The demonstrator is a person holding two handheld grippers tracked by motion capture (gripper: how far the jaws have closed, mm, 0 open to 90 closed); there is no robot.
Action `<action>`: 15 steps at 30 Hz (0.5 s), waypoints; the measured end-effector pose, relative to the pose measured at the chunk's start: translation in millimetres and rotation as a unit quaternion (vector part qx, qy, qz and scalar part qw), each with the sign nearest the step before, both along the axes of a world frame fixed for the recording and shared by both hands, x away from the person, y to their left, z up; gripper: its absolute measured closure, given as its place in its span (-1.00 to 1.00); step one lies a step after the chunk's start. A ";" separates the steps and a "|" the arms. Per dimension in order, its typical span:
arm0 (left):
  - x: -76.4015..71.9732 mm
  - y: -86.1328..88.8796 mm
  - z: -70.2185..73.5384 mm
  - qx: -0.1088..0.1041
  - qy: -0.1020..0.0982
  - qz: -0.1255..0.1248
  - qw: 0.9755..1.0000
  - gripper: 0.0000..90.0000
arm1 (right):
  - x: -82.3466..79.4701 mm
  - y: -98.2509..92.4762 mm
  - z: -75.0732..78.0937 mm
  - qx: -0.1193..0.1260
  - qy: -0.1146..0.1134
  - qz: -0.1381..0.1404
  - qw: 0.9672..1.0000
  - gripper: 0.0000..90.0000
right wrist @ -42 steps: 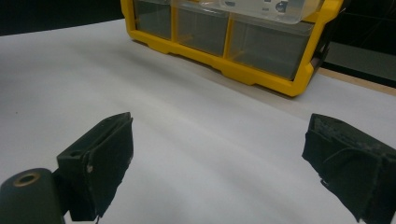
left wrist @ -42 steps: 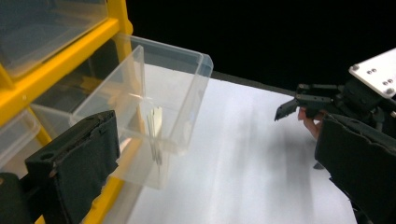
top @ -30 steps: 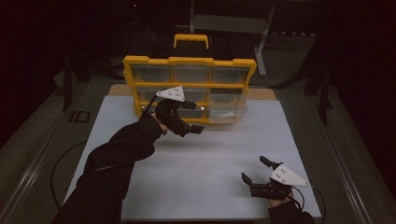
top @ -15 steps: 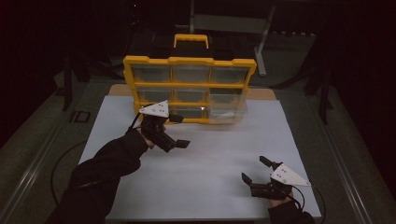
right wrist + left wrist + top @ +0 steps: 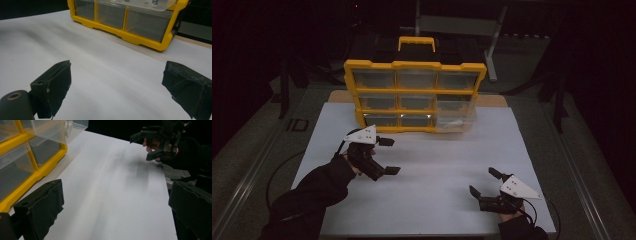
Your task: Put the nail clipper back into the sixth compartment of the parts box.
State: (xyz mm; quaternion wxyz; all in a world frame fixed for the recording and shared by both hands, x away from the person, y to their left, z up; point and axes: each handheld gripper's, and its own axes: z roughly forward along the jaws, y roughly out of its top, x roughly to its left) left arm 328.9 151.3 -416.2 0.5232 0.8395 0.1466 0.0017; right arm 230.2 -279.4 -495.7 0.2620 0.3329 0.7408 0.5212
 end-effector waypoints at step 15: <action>-36.3 39.4 -40.1 -0.008 0.017 0.026 0.999 -0.98 | 0.1 0.8 -0.4 -0.001 0.001 -0.002 1.000 -0.81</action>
